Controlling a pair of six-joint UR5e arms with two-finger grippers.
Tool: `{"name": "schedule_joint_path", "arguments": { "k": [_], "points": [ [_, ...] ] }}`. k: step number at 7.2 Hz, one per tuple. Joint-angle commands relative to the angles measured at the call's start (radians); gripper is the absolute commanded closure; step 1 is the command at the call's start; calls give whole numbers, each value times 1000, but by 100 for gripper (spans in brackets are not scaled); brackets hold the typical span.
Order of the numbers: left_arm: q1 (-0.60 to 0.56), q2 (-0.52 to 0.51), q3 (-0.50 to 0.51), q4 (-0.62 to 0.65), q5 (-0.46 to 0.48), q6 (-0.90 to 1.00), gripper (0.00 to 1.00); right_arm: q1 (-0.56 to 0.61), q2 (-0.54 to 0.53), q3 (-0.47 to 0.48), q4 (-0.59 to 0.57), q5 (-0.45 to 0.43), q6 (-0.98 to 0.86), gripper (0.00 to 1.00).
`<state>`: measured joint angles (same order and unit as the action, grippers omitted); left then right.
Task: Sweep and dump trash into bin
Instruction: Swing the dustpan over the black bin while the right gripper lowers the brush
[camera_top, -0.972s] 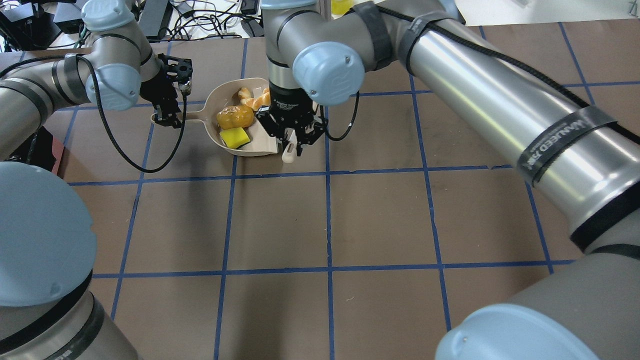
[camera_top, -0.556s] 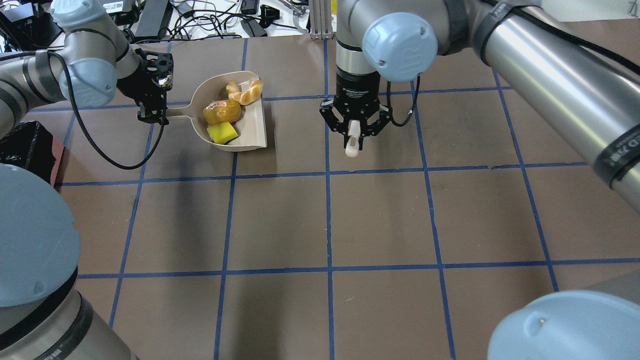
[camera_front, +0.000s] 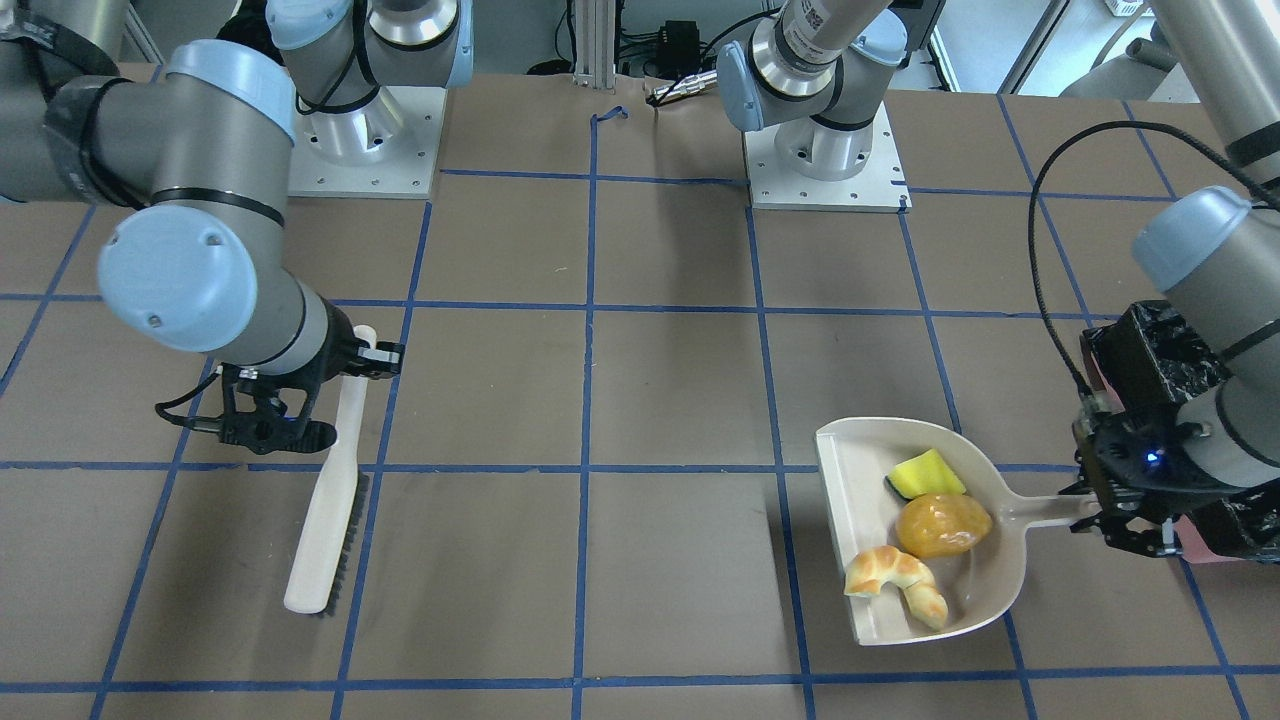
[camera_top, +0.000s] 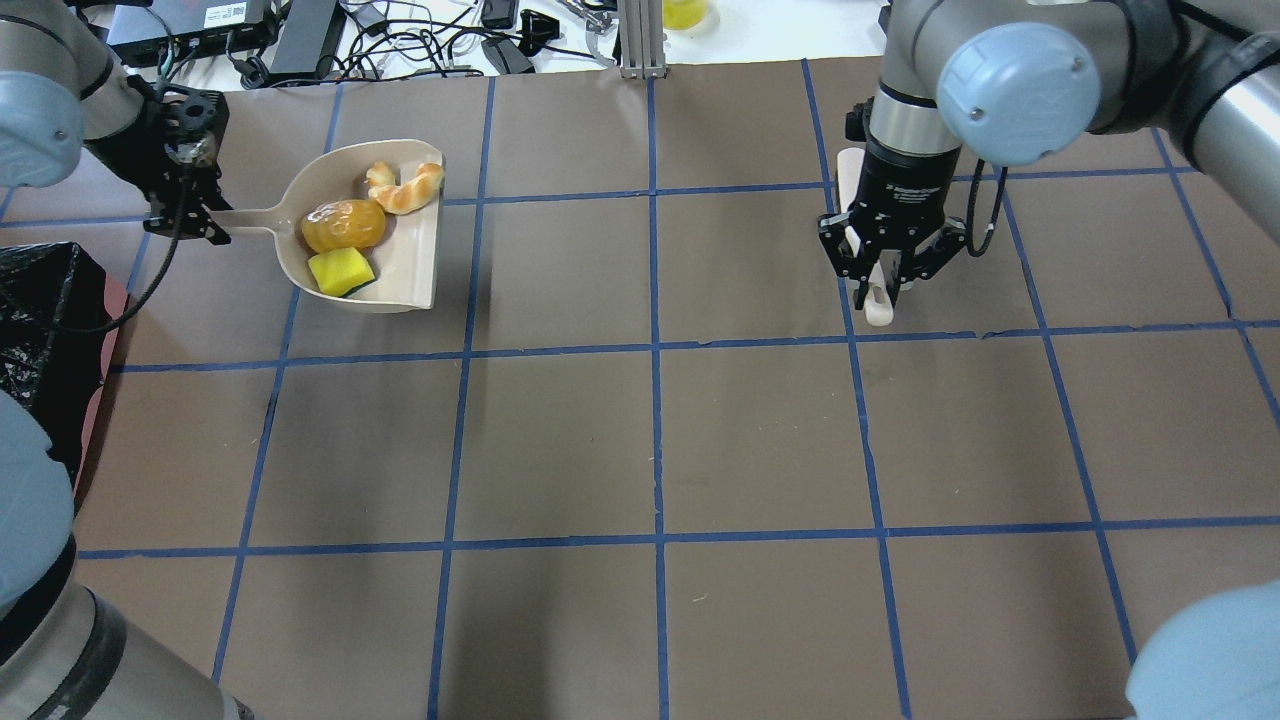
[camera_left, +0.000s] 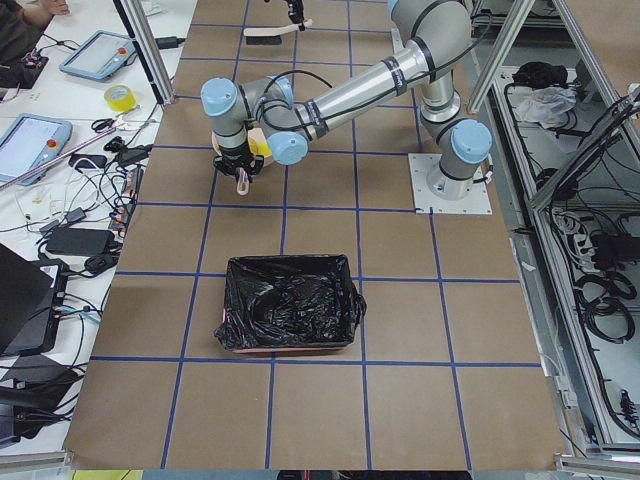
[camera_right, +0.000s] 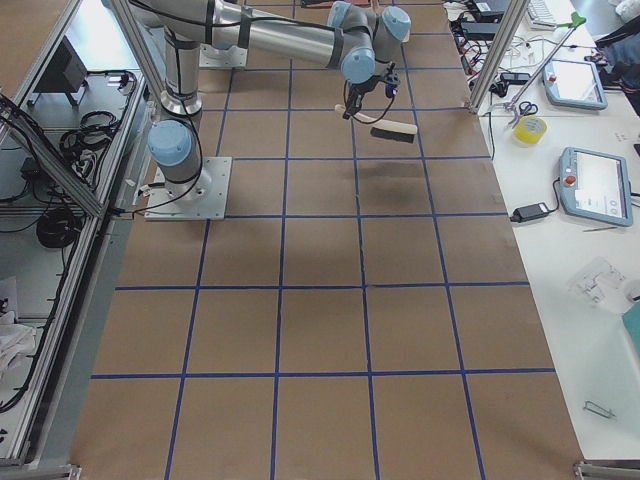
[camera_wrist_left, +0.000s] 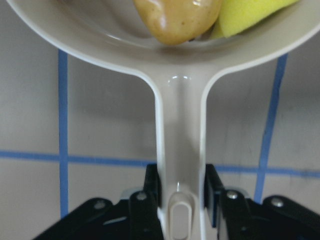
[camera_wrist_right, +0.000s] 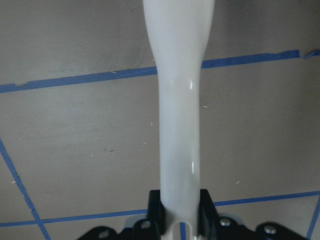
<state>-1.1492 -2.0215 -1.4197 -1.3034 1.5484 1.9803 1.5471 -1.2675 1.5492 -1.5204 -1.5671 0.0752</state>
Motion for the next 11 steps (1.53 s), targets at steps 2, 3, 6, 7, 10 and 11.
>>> {"name": "schedule_joint_path", "arguments": {
  "k": [2, 3, 6, 7, 10, 11],
  "points": [
    [153, -8, 207, -236, 6, 263, 100, -171, -27, 95, -32, -118, -208, 100],
    [211, -29, 303, -331, 16, 375, 100, -226, -29, 118, -67, -122, -279, 100],
    [345, -91, 427, -338, 73, 617, 100, -246, 40, 140, -274, -190, -354, 100],
    [391, -120, 458, -317, 73, 687, 100, -248, 51, 140, -288, -197, -368, 100],
    [443, -216, 554, -202, 127, 946, 100, -252, 69, 140, -319, -203, -406, 100],
    [466, -247, 571, -141, 127, 1021, 100, -263, 69, 140, -317, -202, -407, 100]
  ]
}}
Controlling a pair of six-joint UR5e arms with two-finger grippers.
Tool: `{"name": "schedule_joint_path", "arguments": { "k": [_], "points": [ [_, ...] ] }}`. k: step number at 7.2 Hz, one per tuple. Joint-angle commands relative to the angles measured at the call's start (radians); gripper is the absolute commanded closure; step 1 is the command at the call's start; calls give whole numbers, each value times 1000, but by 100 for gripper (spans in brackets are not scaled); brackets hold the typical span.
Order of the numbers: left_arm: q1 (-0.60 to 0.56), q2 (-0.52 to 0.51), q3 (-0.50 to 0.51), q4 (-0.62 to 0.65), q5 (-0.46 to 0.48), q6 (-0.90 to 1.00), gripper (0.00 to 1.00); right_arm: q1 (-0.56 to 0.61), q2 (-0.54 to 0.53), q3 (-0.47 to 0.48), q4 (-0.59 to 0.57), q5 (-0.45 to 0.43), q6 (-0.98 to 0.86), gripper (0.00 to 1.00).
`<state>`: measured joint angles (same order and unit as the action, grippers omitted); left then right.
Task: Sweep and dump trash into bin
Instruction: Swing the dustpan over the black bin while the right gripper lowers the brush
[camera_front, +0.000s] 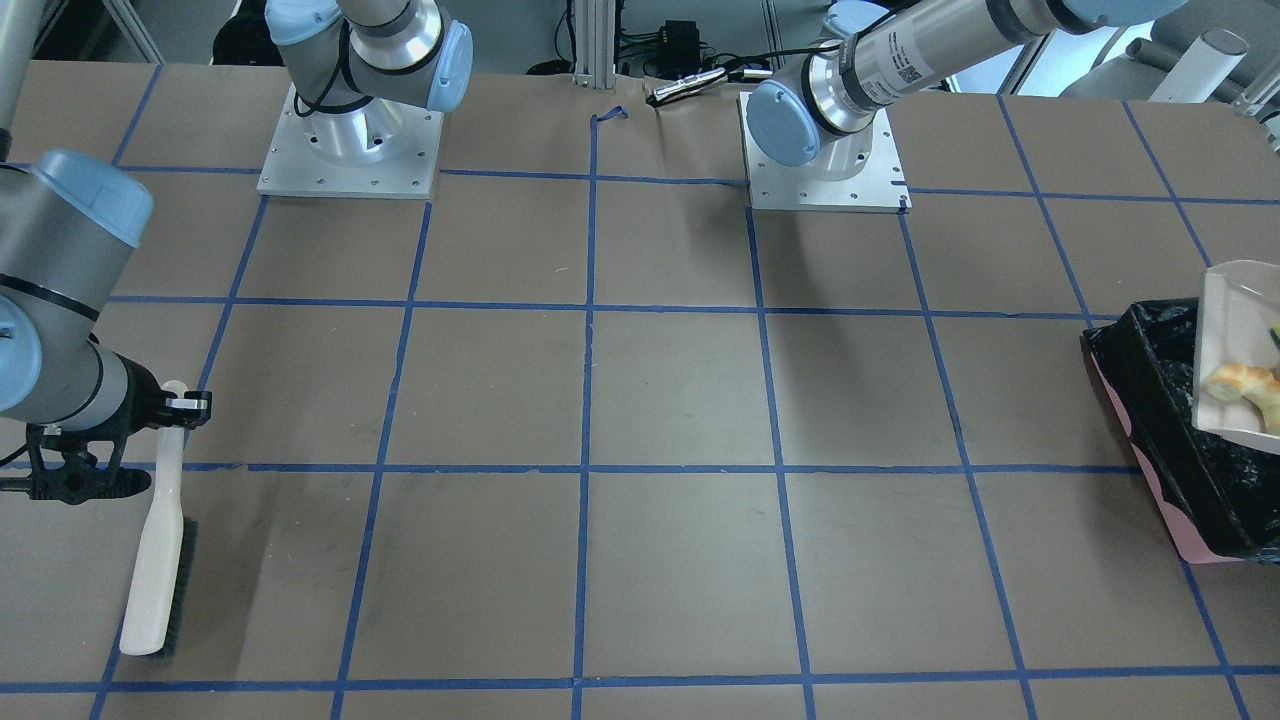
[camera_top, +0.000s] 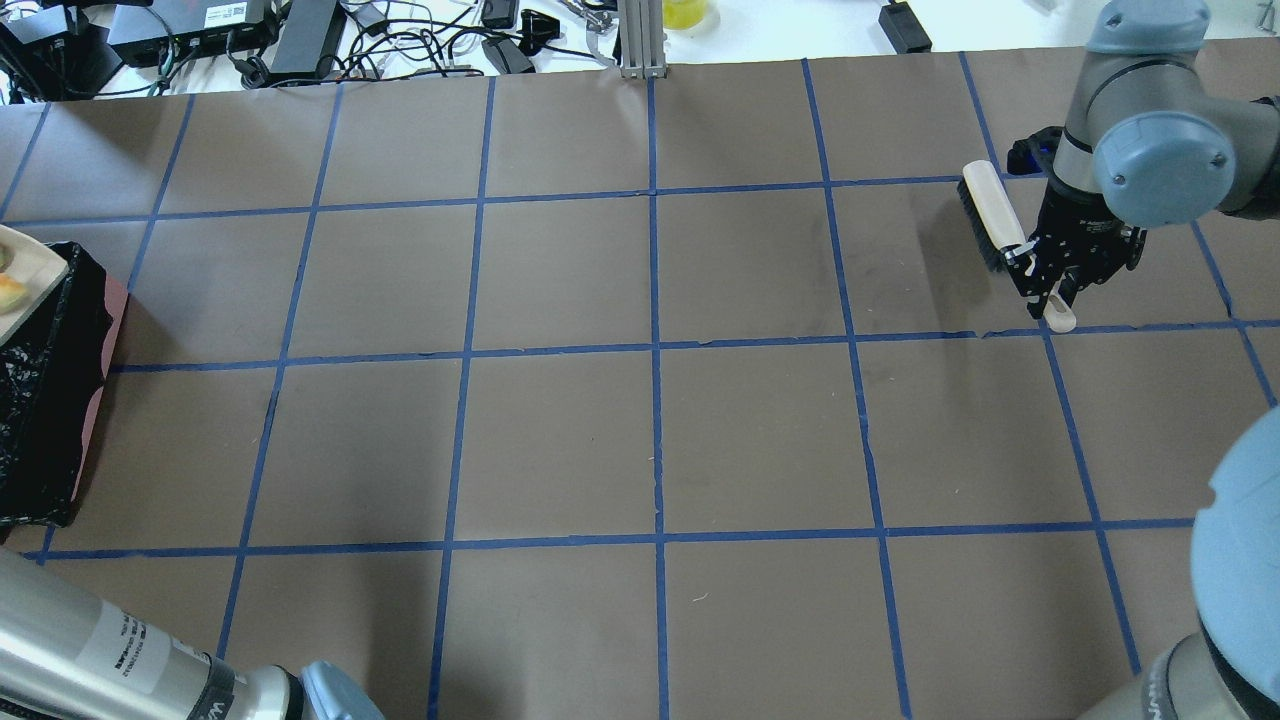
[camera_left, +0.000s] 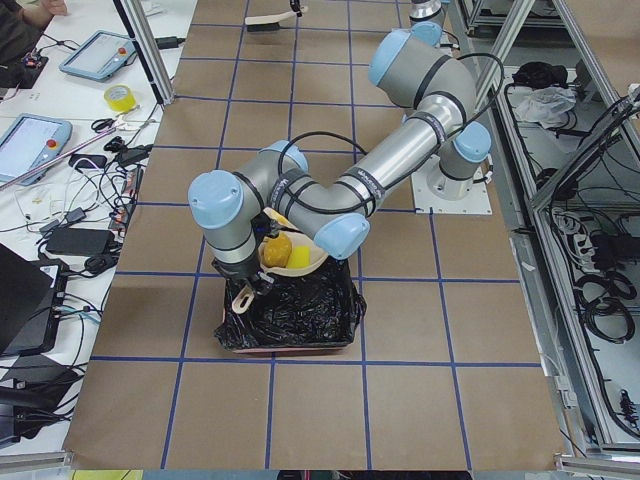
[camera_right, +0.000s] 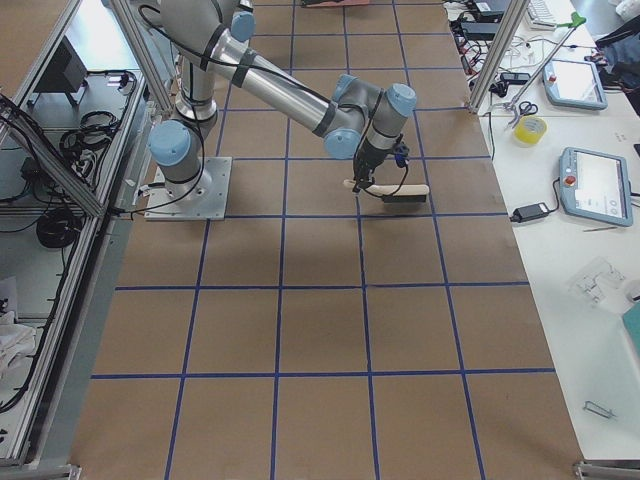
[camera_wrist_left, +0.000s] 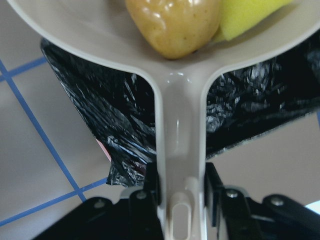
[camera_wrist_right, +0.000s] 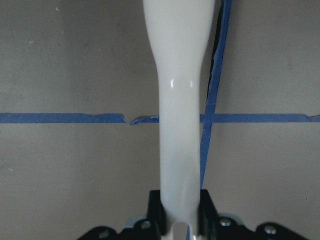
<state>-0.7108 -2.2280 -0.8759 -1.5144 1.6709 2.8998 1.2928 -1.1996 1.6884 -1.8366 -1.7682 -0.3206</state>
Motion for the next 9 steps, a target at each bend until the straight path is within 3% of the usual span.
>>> {"name": "schedule_joint_path", "arguments": {
  "k": [1, 4, 9],
  "points": [
    [36, -67, 40, 126, 4, 174, 100, -44, 0, 0, 5, 12, -8, 100],
    [25, -79, 58, 157, 4, 263, 100, -55, -11, 23, 19, 24, 20, 100],
    [10, -61, 6, 282, -7, 464, 100, -55, -9, 33, 0, 21, -43, 100]
  ]
}}
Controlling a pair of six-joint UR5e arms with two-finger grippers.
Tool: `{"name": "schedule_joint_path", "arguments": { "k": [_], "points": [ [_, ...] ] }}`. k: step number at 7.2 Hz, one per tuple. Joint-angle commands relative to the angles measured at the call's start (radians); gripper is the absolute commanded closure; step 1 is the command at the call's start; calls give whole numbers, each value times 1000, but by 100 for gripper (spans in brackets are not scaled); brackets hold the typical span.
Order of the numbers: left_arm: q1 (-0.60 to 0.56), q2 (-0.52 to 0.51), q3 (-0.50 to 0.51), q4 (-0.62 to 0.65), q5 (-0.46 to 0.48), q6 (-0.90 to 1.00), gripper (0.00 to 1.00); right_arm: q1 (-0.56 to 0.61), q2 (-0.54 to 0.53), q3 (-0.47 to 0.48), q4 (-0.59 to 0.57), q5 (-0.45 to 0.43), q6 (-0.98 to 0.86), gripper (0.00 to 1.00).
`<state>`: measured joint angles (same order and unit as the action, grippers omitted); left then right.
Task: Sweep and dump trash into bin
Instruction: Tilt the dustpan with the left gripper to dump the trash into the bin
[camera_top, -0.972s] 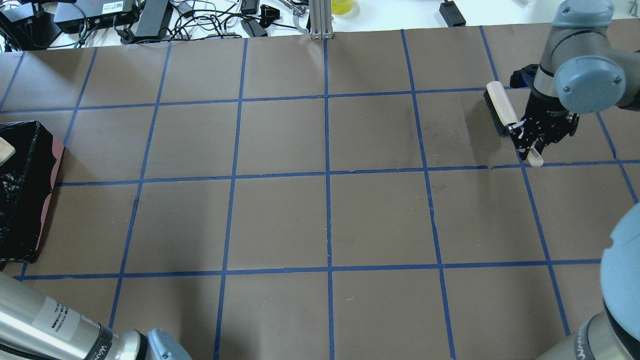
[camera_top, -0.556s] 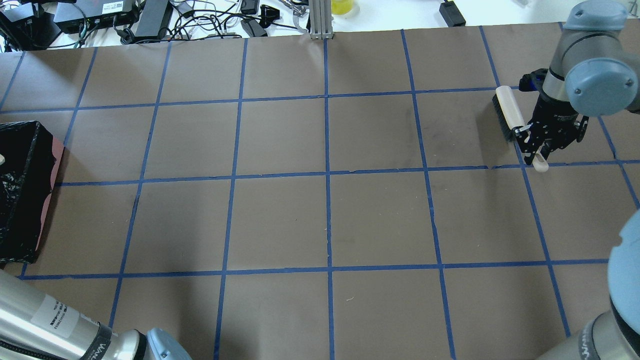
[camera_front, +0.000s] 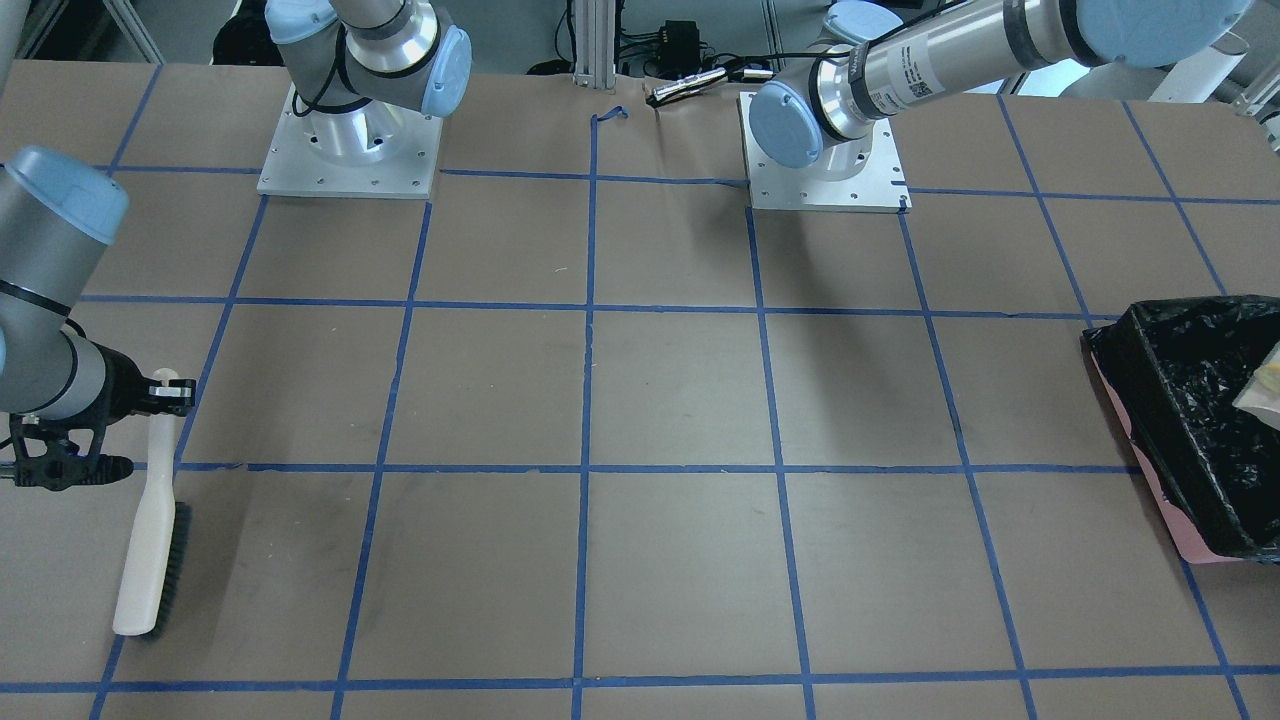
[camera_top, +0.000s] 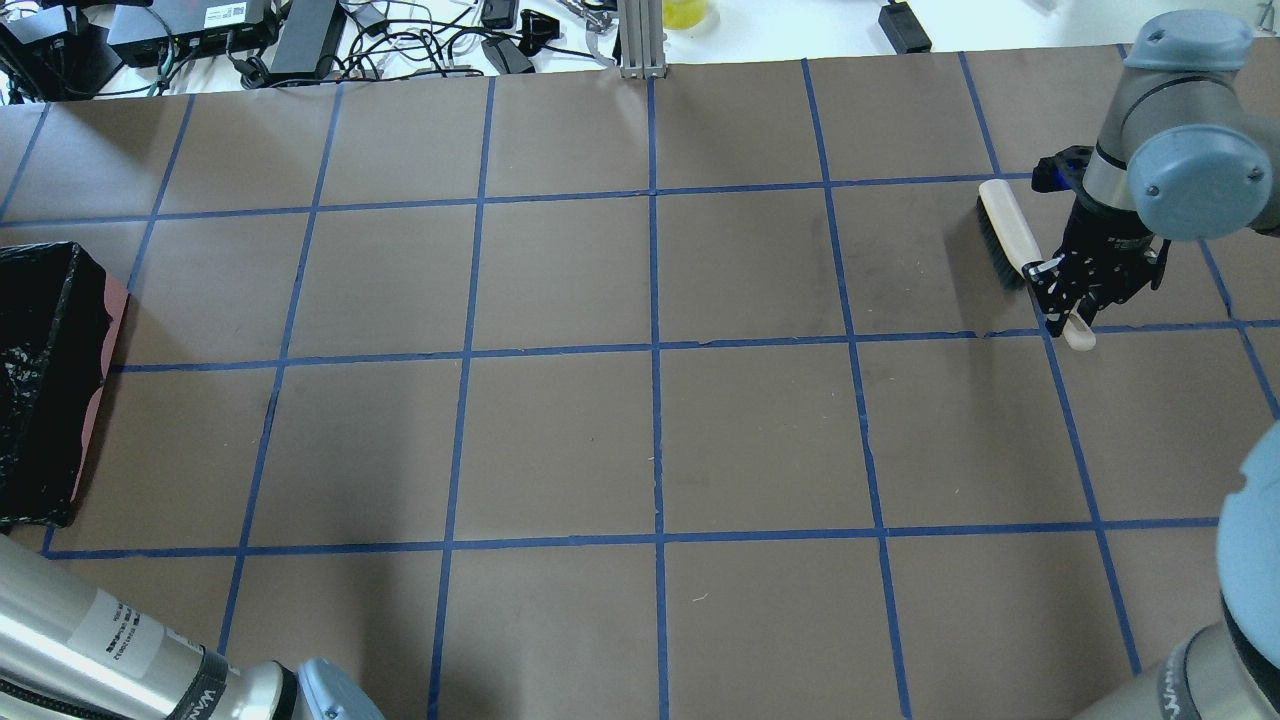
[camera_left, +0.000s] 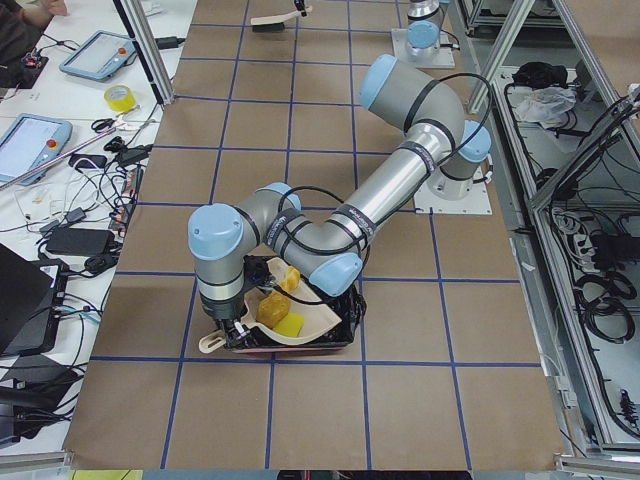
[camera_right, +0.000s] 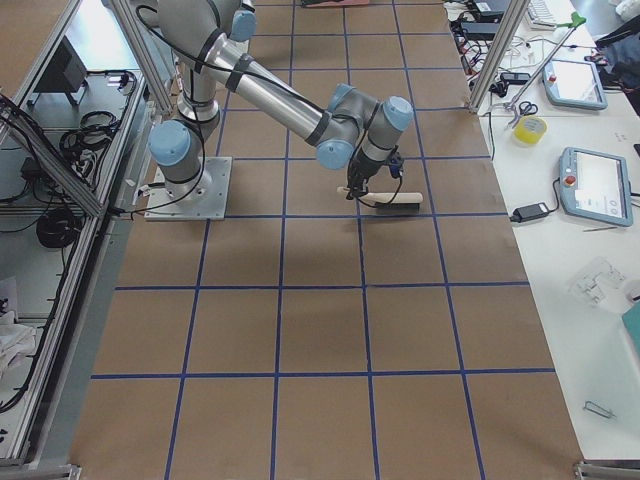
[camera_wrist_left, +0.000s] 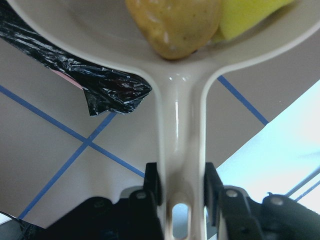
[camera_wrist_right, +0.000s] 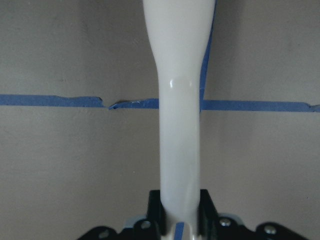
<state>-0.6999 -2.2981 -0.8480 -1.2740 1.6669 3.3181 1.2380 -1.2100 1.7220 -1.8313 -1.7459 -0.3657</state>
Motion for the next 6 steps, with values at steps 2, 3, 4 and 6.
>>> {"name": "schedule_joint_path", "arguments": {
  "k": [2, 3, 4, 6],
  "points": [
    [-4, 40, -95, 134, -27, 67, 100, -5, -2, -1, -38, -1, 10, 100],
    [-4, 61, -146, 171, -27, 70, 100, -5, -2, 2, -49, 2, 11, 100],
    [-4, 92, -201, 212, -26, 70, 100, -5, 0, 4, -51, 2, 10, 100],
    [-4, 158, -343, 356, -27, 72, 100, -5, 1, 8, -48, 2, 7, 100]
  ]
}}
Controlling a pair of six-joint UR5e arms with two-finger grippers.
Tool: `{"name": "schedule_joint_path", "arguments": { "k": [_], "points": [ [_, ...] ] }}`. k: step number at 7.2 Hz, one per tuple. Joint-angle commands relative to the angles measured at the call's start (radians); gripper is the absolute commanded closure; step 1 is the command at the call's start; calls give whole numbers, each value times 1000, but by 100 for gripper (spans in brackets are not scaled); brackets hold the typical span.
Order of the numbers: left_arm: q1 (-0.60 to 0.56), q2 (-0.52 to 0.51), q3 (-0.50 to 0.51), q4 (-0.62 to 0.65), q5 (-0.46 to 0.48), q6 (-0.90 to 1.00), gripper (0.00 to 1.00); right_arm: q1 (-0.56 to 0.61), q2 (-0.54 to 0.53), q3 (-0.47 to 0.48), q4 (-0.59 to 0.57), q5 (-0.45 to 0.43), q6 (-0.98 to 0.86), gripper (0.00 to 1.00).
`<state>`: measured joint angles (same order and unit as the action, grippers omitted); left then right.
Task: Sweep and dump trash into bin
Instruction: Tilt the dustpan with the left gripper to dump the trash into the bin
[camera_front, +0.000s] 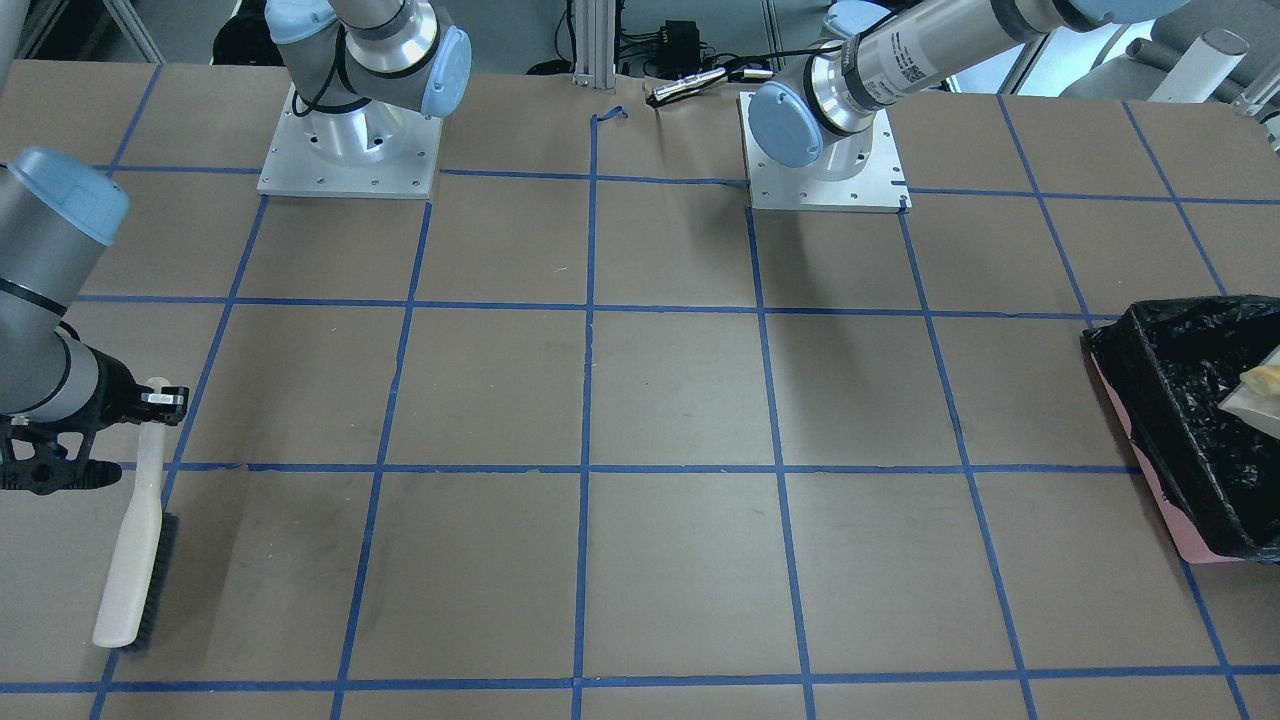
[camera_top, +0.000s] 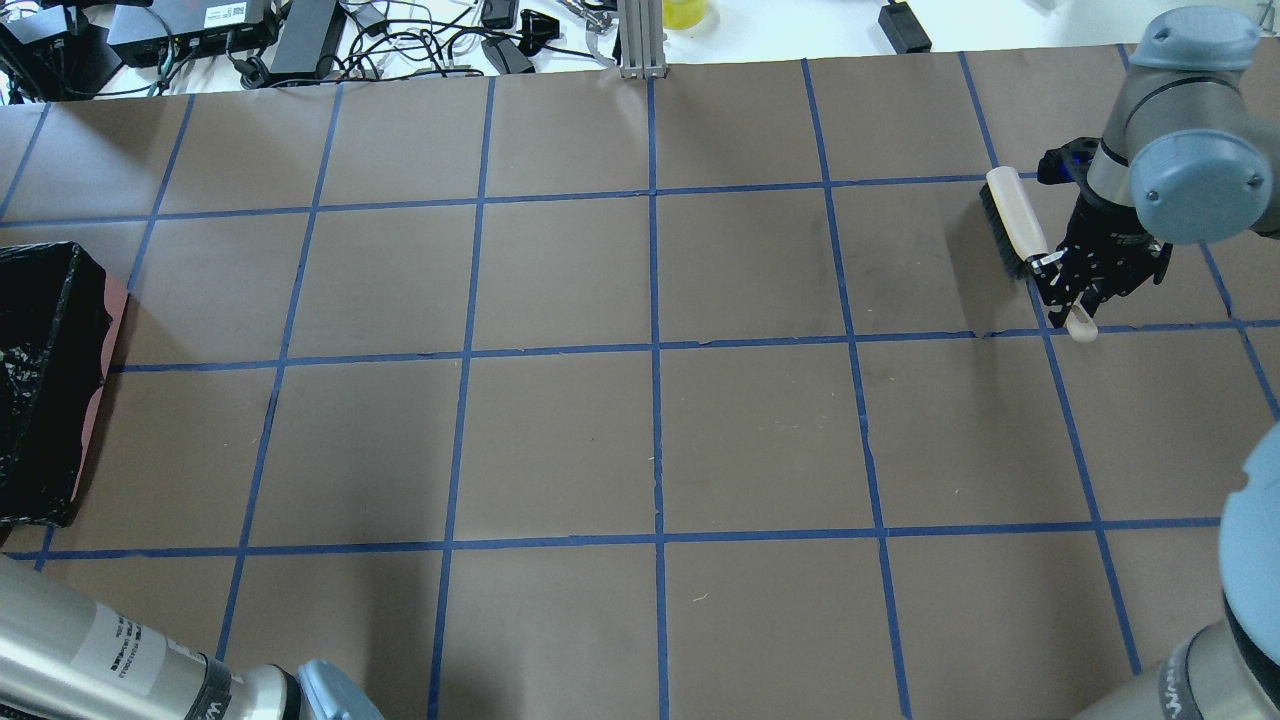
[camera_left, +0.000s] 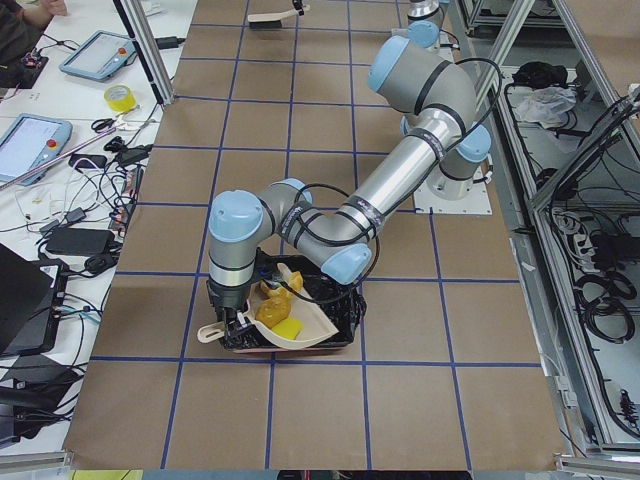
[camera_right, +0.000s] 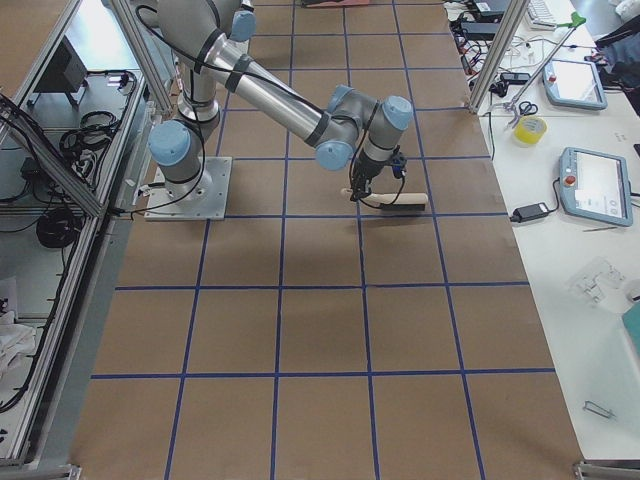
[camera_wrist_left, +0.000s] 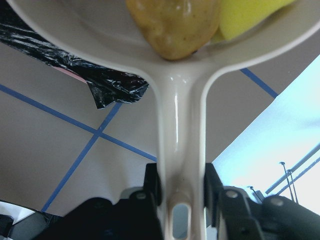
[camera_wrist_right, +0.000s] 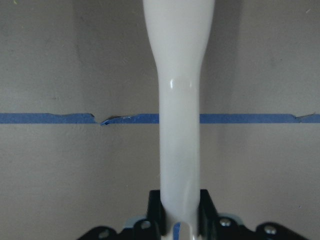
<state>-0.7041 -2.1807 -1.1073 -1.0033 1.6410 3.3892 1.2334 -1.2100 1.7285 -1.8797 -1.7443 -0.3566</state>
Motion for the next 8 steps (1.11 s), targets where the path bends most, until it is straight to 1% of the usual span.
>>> {"name": "schedule_joint_path", "arguments": {
  "k": [1, 3, 4, 5, 6, 8],
  "points": [
    [0, 74, -145, 141, -1, 1, 100, 0, 4, 3, 2, 0, -4, 100],
    [0, 129, -236, 218, -3, 9, 100, -2, 6, 5, 4, 0, -4, 100],
    [0, 154, -294, 289, -4, 13, 100, -3, 7, 5, 8, 0, -2, 100],
    [0, 174, -352, 380, -36, 33, 100, -3, 9, 5, 8, -1, -1, 100],
    [0, 182, -379, 421, -38, 48, 100, -3, 10, 5, 10, -1, 1, 94],
    [0, 194, -388, 428, -38, 67, 100, -3, 10, 5, 7, -3, 1, 93]
  ]
}}
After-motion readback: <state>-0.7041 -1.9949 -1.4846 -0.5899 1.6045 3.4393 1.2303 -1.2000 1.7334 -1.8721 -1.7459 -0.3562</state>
